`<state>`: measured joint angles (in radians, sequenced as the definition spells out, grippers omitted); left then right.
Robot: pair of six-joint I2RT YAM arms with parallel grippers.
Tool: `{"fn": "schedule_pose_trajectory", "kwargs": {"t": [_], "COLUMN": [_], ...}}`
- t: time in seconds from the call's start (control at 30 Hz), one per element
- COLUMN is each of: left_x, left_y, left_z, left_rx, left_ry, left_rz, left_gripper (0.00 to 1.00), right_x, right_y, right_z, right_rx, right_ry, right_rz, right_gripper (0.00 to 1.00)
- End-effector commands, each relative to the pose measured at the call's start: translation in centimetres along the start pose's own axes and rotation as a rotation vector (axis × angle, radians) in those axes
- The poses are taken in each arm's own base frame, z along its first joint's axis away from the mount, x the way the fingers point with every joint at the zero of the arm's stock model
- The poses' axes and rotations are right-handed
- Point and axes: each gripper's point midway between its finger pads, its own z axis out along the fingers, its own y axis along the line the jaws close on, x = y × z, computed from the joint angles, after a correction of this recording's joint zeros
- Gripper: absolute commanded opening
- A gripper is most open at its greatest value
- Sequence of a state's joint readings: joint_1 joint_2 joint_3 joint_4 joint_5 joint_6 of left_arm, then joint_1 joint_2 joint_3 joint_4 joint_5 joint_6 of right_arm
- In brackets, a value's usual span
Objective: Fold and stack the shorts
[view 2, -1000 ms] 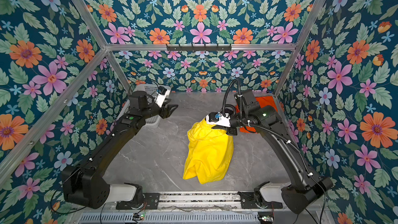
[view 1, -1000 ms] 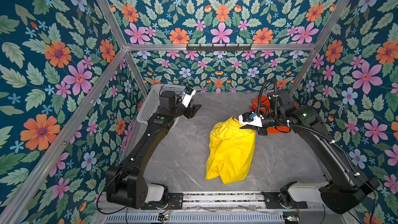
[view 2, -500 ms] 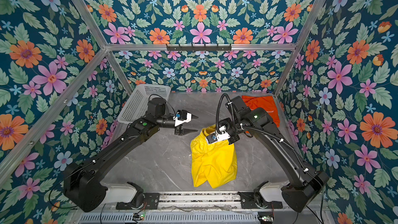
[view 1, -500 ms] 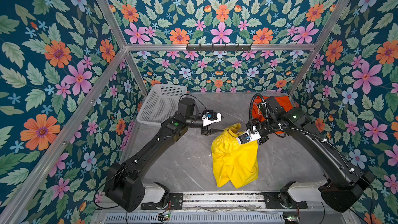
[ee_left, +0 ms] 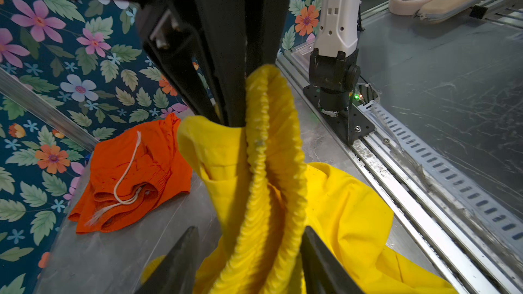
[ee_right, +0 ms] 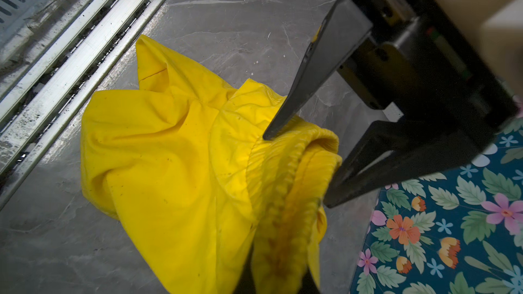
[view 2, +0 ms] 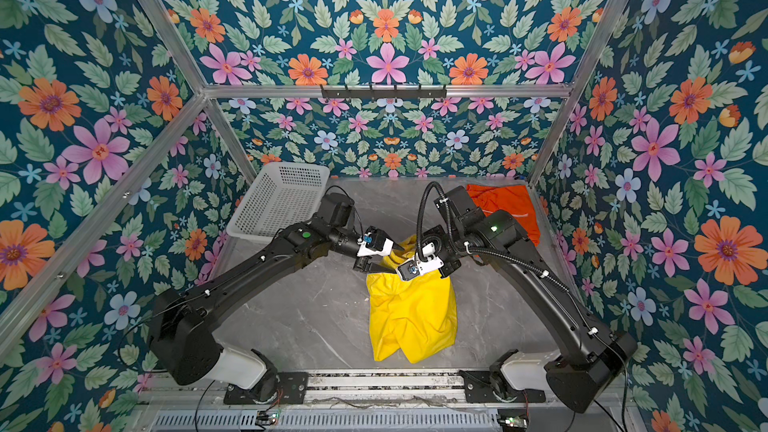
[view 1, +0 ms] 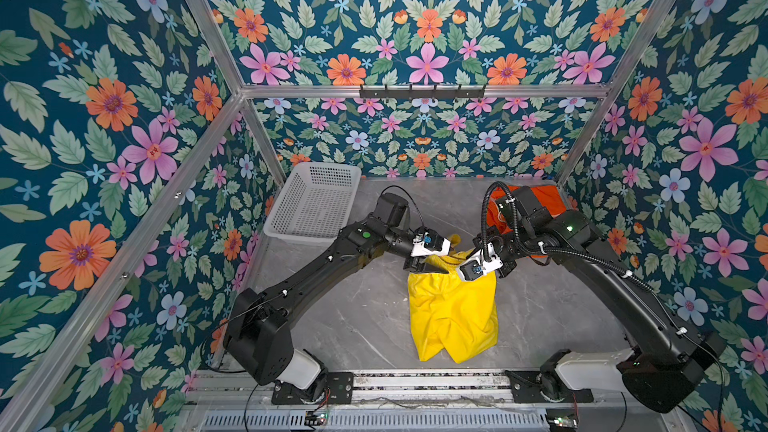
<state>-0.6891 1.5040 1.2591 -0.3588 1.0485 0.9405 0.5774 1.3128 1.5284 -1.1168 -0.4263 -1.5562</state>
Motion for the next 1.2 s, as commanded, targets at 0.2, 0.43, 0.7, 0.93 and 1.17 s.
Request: {"fn": "schedule_pose_trajectory", "kwargs": {"t": [0.2, 0.43, 0.7, 0.93, 1.17], "left_x": [1.1, 0.1, -2.3, -3.8, 5.5], "left_y": [1.4, 10.0, 15.2, 16.3, 15.3], "left_z": [-0.6, -7.9, -20.6, -22.8, -8.8], "left_rx": [-0.118, -0.759, -1.378, -1.514, -1.137], "left_ry": [0.095, 0.183, 0.422, 0.557, 0.519], "left_rz": [-0.072, -0.365, -0.563, -0.563, -0.932], "left_gripper": [0.01, 0.0, 0.0, 0.0, 0.0], "right_x": [0.2, 3.0, 6.7, 8.4, 11.9], "right_y": [-3.7, -8.3, -8.9, -8.5, -4.4], "right_z": [-1.9, -4.9, -4.2, -1.7, 0.5], "right_rx": [0.203, 0.6, 0.628, 0.58, 0.577], "right_ry": [-0.124, -0.23, -0.284, -0.339, -0.337], "right_rz": [0.251, 0.779, 1.297, 1.604, 1.945], "right_gripper": [0.02, 0.73, 0.85, 0.87, 0.87]}}
